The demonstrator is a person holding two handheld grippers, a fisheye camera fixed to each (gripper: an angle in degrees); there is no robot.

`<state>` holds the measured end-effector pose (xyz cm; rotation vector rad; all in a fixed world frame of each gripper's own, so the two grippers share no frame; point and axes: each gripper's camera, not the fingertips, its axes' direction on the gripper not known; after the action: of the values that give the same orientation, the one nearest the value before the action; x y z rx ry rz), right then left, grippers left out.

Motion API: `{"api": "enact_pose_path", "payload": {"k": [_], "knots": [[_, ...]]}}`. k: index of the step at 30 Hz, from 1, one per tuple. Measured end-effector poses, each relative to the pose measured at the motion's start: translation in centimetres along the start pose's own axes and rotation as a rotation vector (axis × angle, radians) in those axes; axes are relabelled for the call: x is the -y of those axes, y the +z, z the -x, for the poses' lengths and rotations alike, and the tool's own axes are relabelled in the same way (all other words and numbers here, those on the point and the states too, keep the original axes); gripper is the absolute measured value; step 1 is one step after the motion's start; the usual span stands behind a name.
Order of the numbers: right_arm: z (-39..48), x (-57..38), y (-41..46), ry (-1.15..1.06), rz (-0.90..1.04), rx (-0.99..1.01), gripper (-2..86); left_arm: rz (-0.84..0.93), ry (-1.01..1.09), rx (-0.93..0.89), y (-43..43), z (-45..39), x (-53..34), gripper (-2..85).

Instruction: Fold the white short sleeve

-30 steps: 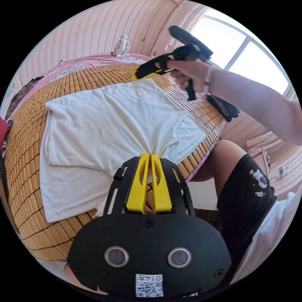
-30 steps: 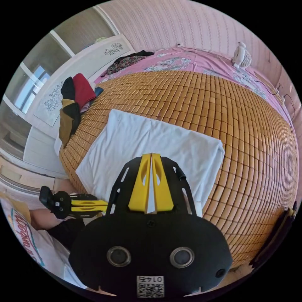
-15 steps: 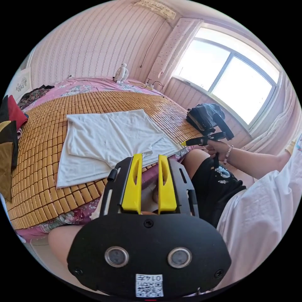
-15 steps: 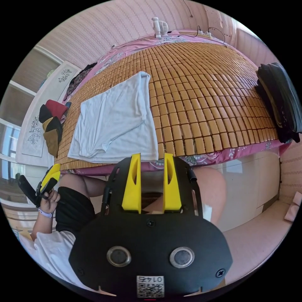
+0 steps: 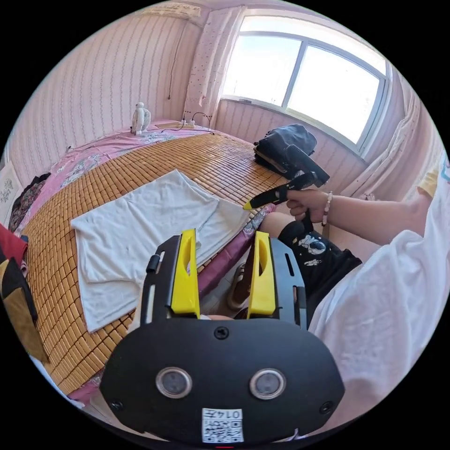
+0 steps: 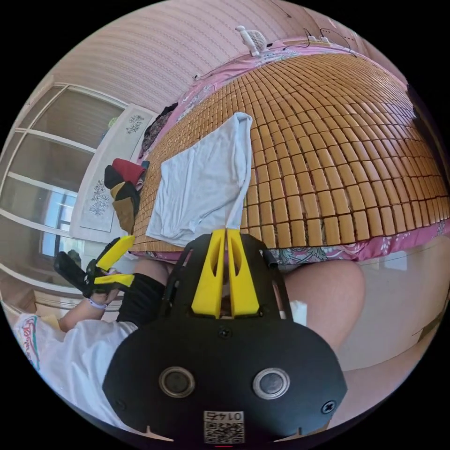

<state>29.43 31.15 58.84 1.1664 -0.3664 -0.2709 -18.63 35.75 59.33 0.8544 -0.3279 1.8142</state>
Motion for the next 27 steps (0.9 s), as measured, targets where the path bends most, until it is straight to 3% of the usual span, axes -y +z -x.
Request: {"api": "enact_pose_path", "payload": {"k": [4, 12, 19, 22, 27], "knots": [[-1.4, -0.5, -2.5, 0.011, -0.065, 0.24, -0.1, 0.068, 0.094, -0.026, 3.5, -0.9, 3.1, 18.7], [-4.0, -1.2, -5.0, 0.1, -0.144, 0.393, -0.2, 0.141, 0.239, -0.055, 11.1, -2.2, 11.6, 24.6], [-7.1, -1.4, -5.5, 0.177, -0.139, 0.446, -0.2, 0.282, 0.391, -0.013, 15.7, -3.8, 12.8, 25.7], [-7.2, -1.3, -5.5, 0.17, -0.121, 0.49, -0.2, 0.308, 0.356, 0.036, 16.5, -3.1, 12.8, 23.4], [-6.4, -1.3, -5.3, 0.145, -0.087, 0.512, 0.0, 0.311, 0.295, 0.056, 16.7, -1.9, 12.3, 9.2]]}}
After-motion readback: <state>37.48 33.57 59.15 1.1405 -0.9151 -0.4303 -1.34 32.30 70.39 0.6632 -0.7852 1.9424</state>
